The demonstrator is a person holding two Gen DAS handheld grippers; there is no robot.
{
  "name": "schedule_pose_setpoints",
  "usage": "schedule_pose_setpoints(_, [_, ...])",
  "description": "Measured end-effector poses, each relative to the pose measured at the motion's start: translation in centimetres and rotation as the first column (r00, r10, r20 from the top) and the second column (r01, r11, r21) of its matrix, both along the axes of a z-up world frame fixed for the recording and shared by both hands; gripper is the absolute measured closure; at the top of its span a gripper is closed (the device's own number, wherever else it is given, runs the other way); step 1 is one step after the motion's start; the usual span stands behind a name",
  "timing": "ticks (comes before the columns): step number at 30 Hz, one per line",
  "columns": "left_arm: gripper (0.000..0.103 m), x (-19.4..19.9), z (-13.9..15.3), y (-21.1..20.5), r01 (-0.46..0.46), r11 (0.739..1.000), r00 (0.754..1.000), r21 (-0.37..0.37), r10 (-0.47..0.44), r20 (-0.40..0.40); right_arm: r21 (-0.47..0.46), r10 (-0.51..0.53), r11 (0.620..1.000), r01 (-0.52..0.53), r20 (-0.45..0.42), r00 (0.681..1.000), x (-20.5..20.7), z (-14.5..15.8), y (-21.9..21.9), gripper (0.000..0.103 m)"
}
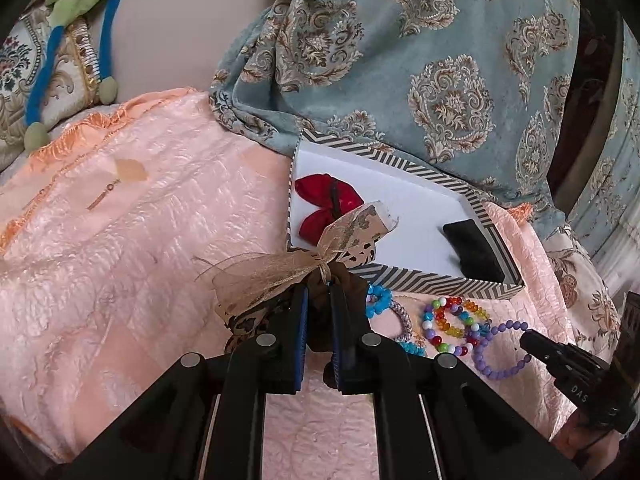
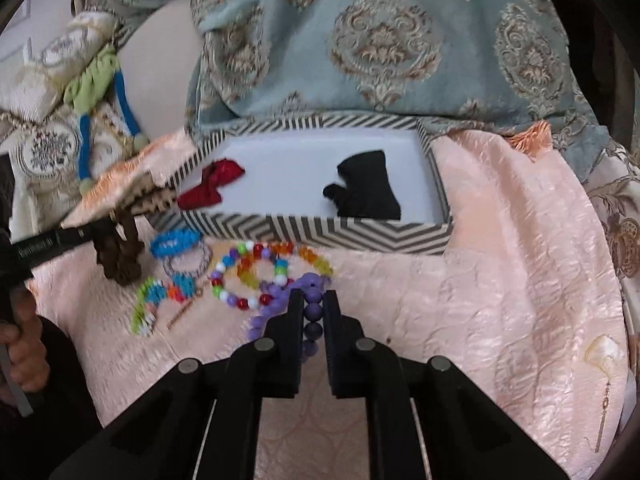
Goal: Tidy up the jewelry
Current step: 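Grasp the purple bead bracelet with the right gripper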
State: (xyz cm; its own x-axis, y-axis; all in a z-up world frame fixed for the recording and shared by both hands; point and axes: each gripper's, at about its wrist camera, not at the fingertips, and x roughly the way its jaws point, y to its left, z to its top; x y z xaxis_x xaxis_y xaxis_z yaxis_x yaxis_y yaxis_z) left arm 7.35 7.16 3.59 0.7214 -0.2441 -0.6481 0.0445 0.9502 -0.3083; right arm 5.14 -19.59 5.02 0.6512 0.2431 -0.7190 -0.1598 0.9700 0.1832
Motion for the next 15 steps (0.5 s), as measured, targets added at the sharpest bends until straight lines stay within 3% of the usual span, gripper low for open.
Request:
schedule_pose_setpoints(7, [0.103,-0.1,0.0,-0.7,0.012,1.000,1.000,0.019,-0.012,0.006,-0.015,-0.048,0.999,0.046,-0.135,0.990,0.9,-2.4,-0.8,0.094])
schedule_pose_setpoints(12, [0.103,-0.1,-0.1,-0.7,0.015,1.000,1.000,0.018,-0.015,-0.001,0.005,-0.060,0.998,0.061,-0.076,0.995,0.4,-1.3,-1.3,0.094])
schedule_pose_setpoints(15, [0.103,0.0,-0.4,-0.9,0.012,0.999,1.000,0.033,-0.012,-0.013,-0.012,-0.052,0.999,0.051,-0.094,0.994,0.6,-1.7,-0.9,0.094])
